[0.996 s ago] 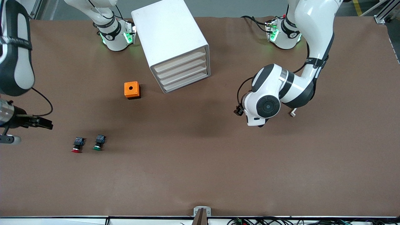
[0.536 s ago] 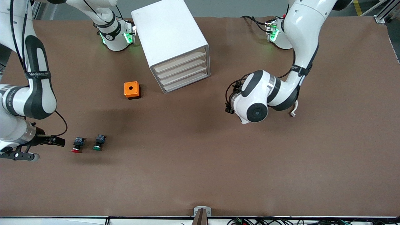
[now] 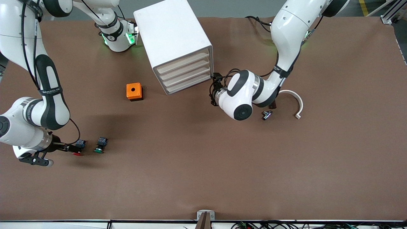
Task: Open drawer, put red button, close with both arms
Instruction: 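Grasp the drawer front with the left gripper while the right gripper descends, then pull the drawer open with the left gripper while the right gripper grasps the red button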
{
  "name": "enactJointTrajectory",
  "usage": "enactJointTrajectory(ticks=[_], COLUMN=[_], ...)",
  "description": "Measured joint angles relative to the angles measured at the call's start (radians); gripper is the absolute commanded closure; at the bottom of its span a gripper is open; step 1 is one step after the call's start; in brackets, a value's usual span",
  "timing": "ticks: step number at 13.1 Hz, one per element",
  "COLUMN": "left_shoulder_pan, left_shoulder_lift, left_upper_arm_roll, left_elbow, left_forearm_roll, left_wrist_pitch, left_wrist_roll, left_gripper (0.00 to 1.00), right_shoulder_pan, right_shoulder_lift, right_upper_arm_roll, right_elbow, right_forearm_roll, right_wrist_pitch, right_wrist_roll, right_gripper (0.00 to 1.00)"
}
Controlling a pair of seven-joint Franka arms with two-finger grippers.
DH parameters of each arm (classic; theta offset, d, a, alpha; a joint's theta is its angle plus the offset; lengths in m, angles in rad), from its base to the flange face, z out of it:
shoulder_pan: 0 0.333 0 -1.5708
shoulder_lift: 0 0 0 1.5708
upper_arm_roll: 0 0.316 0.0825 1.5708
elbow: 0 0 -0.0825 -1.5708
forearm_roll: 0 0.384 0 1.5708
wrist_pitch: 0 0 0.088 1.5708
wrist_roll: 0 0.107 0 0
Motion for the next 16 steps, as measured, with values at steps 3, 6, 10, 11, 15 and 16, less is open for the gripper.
enactJointTrajectory(ticks=[3,6,10,11,15,16], left_shoulder_pan=[-0.022,-0.046,-0.076,-0.081,-0.115,-0.117], left_shoulder_lift=[0.002,0.009,0.033,0.035,0.051,0.054], left_upper_arm_roll=[0.0,0.0,0.0,0.0,0.0,0.001], left_elbow=[0.002,0.002,0.003,0.003,0.003,0.005], left_forearm_roll=[-0.138,-0.225,-0.311,-0.313,-0.335,-0.336], left_wrist_pitch=[0.018,0.017,0.02,0.02,0.02,0.023], left_wrist_roll=[-0.102,-0.148,-0.235,-0.245,-0.276,-0.28], left_gripper=[0.0,0.22,0.43,0.45,0.56,0.68], right_shoulder_pan=[-0.001,-0.004,-0.004,-0.004,-0.004,-0.004], right_shoulder_lift=[0.002,0.002,0.005,0.005,0.009,0.012], right_upper_arm_roll=[-0.001,-0.001,0.001,0.001,0.003,0.003], right_elbow=[-0.062,-0.108,-0.12,-0.122,-0.126,-0.126], right_forearm_roll=[0.0,0.0,0.0,0.0,0.0,0.0], right_wrist_pitch=[0.051,0.08,0.081,0.082,0.086,0.095], right_wrist_roll=[-0.007,-0.009,-0.011,-0.012,-0.019,-0.024], right_gripper=[0.0,0.0,0.0,0.0,0.0,0.0])
